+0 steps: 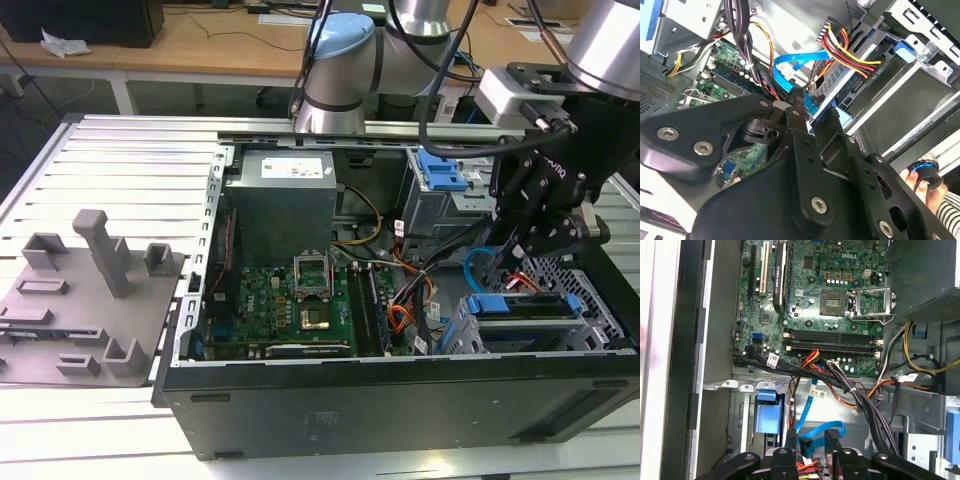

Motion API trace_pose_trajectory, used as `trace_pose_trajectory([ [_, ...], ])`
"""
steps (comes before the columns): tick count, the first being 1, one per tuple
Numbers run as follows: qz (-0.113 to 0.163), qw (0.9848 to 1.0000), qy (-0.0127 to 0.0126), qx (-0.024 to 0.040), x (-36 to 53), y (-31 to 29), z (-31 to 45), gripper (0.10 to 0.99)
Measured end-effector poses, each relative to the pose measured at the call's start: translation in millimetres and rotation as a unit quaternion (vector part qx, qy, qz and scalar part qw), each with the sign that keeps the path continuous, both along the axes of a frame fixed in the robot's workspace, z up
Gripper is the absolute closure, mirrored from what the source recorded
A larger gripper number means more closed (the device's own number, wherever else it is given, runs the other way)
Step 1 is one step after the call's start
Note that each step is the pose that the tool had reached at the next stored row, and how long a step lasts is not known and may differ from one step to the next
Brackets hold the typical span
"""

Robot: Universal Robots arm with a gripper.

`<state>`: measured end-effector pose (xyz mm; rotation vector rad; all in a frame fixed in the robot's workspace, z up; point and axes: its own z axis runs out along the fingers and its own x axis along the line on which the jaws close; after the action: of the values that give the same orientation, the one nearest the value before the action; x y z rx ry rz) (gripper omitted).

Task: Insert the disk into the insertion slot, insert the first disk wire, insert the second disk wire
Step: 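Insert the second disk wire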

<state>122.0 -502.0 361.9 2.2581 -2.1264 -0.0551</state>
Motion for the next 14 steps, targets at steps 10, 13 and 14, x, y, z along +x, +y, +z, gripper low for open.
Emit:
trace_pose_trajectory([
  [10, 0.000, 1.0000, 0.0000, 0.0000, 0.1, 0.0, -0.1, 0.980],
  [13, 0.000, 1.0000, 0.0000, 0.0000, 0.1, 0.0, -0.1, 0.914],
  [14, 0.000, 1.0000, 0.0000, -0.0001, 0.1, 0.0, -0.1, 0.914],
])
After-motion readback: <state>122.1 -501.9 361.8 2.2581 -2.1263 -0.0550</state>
